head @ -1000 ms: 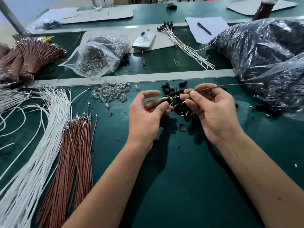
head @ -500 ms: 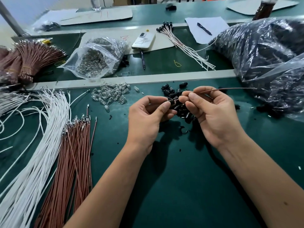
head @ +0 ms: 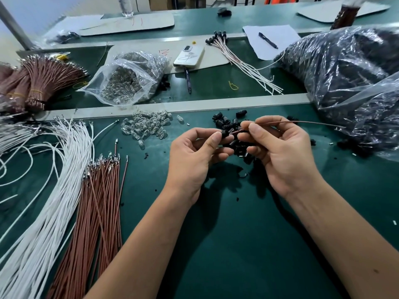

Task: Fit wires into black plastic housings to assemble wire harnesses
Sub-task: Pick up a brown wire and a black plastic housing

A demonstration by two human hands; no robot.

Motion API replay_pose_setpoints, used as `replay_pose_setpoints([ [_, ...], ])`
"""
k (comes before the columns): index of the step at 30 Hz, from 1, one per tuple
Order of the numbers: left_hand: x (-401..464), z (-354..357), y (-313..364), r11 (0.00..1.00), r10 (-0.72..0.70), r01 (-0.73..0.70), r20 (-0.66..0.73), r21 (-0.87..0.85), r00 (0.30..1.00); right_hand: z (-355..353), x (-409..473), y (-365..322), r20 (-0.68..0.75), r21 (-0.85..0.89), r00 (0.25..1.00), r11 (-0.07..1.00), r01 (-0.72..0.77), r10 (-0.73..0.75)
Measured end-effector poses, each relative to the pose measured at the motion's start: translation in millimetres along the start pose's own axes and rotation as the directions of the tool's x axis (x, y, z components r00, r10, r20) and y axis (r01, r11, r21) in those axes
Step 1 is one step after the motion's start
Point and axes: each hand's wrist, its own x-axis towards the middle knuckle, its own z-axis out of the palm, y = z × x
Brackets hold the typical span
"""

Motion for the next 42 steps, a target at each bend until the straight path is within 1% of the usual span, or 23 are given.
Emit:
replay_pose_setpoints([
  [3, 1, -1, 1, 0.999, -0.016, 0.016, -0.007, -0.033, 1.000, 0, 0, -1, -0.007, 0.035, 1.000, 0.999, -0.008, 0.008],
  [6, 2, -2, 2, 0.998, -0.024, 0.023, -0.029, -0.054, 0.999, 0, 0, 0, -0.012, 0.030, 1.000, 1.000, 0.001, 0.000],
  [14, 0, -1, -1, 0.999, 0.026, -0.027, 0.029, 0.047, 0.999, 1, -1, 1, 0.003, -0.055, 0.999, 0.997, 0.051, -0.051],
  [18, 0, -1, -1, 0.999, 0.029, -0.030, 0.033, 0.044, 0.999, 1, -1, 2, 0.005, -0.087, 0.997, 0.994, 0.072, -0.072],
  [23, 0, 0, -1, 0.999, 0.026, -0.028, 0.039, 0.031, 0.999, 1, -1, 2, -0.005, -0.090, 0.996, 0.992, 0.085, -0.085],
  [28, -1, 0, -2, 0.998, 0.042, -0.045, 0.049, 0.048, 0.998, 2, -2, 3, 0.016, -0.088, 0.995, 0.991, 0.102, -0.101],
  [36, 0, 2, -7, 0.992, 0.101, -0.102, 0.021, 0.068, 0.995, 4, -3, 11, 0.042, -0.149, 0.998, 0.987, 0.062, -0.057],
  [42, 0, 1, -8, 0.986, 0.142, -0.141, -0.004, 0.084, 0.990, 4, -2, 10, 0.058, -0.089, 0.998, 0.996, -0.001, 0.007],
])
